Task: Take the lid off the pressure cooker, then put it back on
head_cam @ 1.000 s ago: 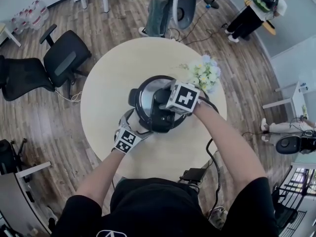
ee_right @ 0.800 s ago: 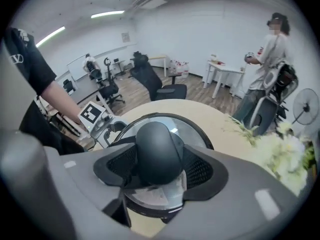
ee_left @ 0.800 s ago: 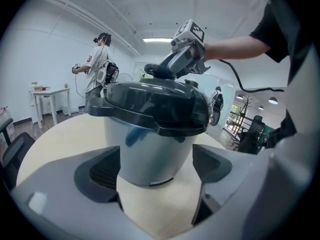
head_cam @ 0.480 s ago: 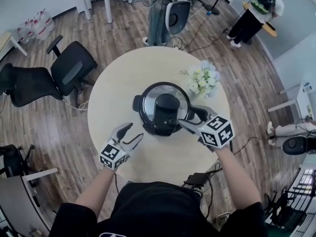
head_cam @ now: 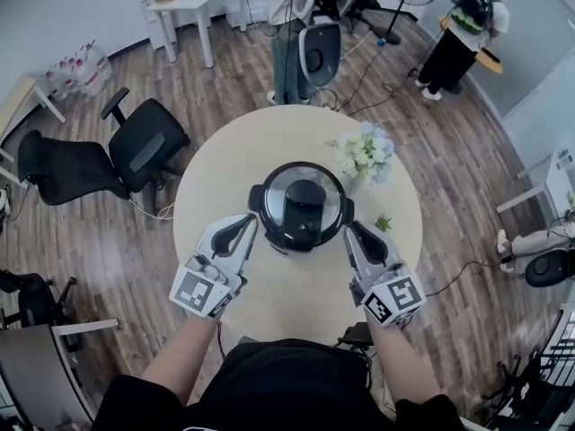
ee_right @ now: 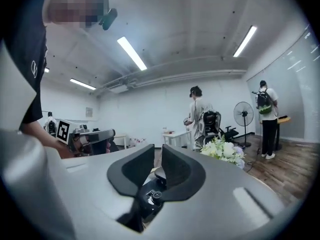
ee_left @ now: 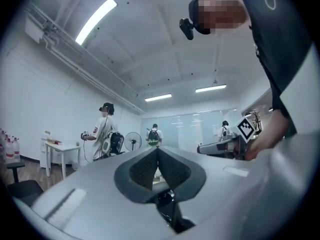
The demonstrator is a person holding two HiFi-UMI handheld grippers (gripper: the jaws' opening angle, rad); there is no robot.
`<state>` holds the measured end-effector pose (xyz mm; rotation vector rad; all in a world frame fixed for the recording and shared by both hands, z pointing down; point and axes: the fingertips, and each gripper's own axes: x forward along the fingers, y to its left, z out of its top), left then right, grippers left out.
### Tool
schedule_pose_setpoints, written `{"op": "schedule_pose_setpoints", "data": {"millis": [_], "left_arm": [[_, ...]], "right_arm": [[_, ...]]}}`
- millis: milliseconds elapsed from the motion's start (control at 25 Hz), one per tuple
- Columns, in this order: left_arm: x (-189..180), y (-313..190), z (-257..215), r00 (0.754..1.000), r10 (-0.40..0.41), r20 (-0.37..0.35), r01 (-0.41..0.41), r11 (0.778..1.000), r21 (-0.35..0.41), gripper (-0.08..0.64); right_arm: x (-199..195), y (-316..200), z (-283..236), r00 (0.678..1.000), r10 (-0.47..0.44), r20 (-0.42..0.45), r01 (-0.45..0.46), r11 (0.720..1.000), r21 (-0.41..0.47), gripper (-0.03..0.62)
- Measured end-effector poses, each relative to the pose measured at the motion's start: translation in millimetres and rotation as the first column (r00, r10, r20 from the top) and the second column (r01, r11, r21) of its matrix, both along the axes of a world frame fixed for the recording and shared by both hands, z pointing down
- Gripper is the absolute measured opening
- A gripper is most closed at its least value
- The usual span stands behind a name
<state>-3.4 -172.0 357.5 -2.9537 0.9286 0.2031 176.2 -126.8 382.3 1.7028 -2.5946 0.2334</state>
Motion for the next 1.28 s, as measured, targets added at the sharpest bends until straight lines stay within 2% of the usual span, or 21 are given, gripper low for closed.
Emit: {"op": "schedule_pose_setpoints", "data": {"millis": [160, 400, 560, 800, 920, 1280], "left_arm": [[-1.3, 0.6, -25.3, 0.999, -0.05, -0.001, 0.05, 0.997, 0.053, 0.0], [-1.3, 2.3, -28.3, 0.995, -0.091, 0.028, 0.09, 0.995, 0.05, 0.0], [-0.7, 6.3, -29.5, 0.997, -0.079, 0.02, 0.077, 0.993, 0.088, 0.0], [-9.8, 0.7, -18.3, 0.995, -0.094, 0.034, 0.091, 0.993, 0.072, 0.0], [-13.5, -6.8, -12.5, 0.993, -0.109, 0.036, 0.107, 0.993, 0.055, 0.0], [-33.1, -18.0, -19.2, 0.988, -0.153, 0.024, 0.151, 0.986, 0.072, 0.0]], "right_arm": [[9.1, 7.8, -8.8, 0.996, 0.08, 0.048, -0.082, 0.995, 0.051, 0.026], [10.3, 8.5, -17.1, 0.986, 0.162, 0.032, -0.165, 0.979, 0.12, 0.011], [16.9, 7.9, -17.3, 0.982, 0.189, -0.009, -0.185, 0.97, 0.159, 0.011], [42.5, 13.3, -11.5, 0.973, 0.232, -0.011, -0.228, 0.962, 0.15, 0.009], [51.8, 9.5, -11.0, 0.967, 0.253, -0.04, -0.245, 0.96, 0.139, 0.008], [68.2, 17.1, -13.0, 0.958, 0.278, -0.063, -0.267, 0.953, 0.146, 0.006]]}}
